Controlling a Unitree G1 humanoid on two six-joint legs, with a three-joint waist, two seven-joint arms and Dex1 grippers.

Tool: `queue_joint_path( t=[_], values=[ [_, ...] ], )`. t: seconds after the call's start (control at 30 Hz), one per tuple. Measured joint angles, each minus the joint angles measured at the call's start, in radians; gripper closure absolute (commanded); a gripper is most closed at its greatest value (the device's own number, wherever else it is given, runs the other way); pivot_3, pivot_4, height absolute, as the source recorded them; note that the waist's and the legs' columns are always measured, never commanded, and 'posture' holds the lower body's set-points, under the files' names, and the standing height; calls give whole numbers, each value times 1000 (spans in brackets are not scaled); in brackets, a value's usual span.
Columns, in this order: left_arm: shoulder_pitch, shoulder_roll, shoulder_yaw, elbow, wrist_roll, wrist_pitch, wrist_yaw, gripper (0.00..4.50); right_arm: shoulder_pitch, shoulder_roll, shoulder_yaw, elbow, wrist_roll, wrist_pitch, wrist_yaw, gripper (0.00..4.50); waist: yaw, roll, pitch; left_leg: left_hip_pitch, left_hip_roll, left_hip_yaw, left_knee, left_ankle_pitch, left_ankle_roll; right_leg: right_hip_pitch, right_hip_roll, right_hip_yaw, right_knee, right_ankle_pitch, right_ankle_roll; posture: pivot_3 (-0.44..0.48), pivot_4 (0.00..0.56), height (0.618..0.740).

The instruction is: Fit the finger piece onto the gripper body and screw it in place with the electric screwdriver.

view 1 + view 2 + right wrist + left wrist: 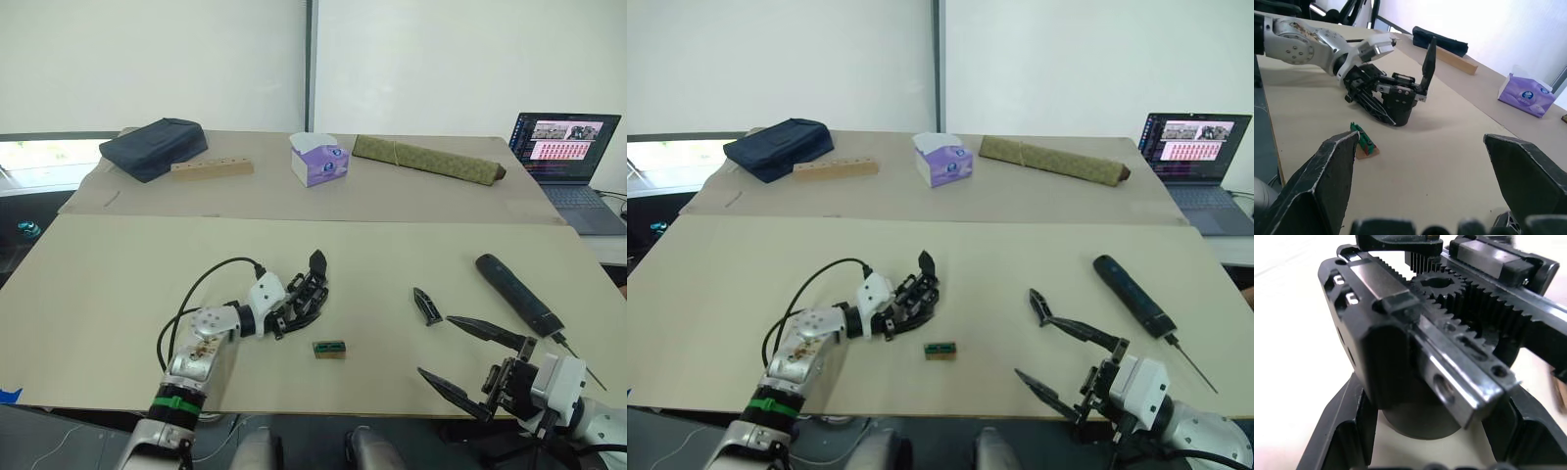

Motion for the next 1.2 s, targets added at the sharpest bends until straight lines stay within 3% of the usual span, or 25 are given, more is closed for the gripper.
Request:
queue_joint_path(
  t=[0.3, 0.37, 0.47, 0.63, 0.87, 1.07, 1.2],
  values=[
    [39, -50, -35, -81, -1, 84, 138, 2170, -29, -16, -1, 19, 5, 16, 37, 0, 6, 0, 0, 0, -1, 0, 0, 0, 0, 1, 0, 0, 0, 0, 0, 0, 150, 740],
    [39, -48, -35, -81, -11, 92, 142, 1144, -30, -16, -1, 20, 5, 16, 37, 0, 6, 0, 0, 1, -1, 0, 0, 0, 0, 1, 0, 0, 0, 0, 0, 0, 150, 740],
    [39, -26, -36, -81, -32, 99, 127, 38, -30, -16, -3, 22, 5, 16, 42, 0, 4, 1, -1, 2, -1, 0, 0, 0, 0, 1, 0, 0, 0, 0, 0, 0, 150, 740],
    [19, 73, -34, -61, -91, 103, 14, 38, -27, -15, -6, 32, 7, 16, 56, 0, -10, 1, -1, 3, 1, 0, -2, 0, 0, 1, 1, 0, 1, -1, -1, 0, 150, 740],
    [-203, 206, -35, 346, -103, -169, -297, 38, -31, -7, -4, 47, 5, 15, 60, 0, -13, 1, -1, 4, 0, 1, -2, 0, 0, 2, 1, 0, 0, -1, -2, 0, 150, 740],
    [-383, 153, -36, 700, -100, -387, -496, 38, -35, -4, -3, 58, 4, 15, 72, 0, -6, 1, -1, 0, -1, 0, -1, 0, 0, 1, 1, 0, -1, -1, -1, 0, 150, 740],
    [-439, 101, -36, 816, -99, -458, -571, 38, -34, -4, -3, 59, 3, 15, 74, 0, -5, 0, -1, -2, -1, -1, 1, 0, 1, 0, 1, 0, -1, 0, 0, 0, 150, 740]
  ],
)
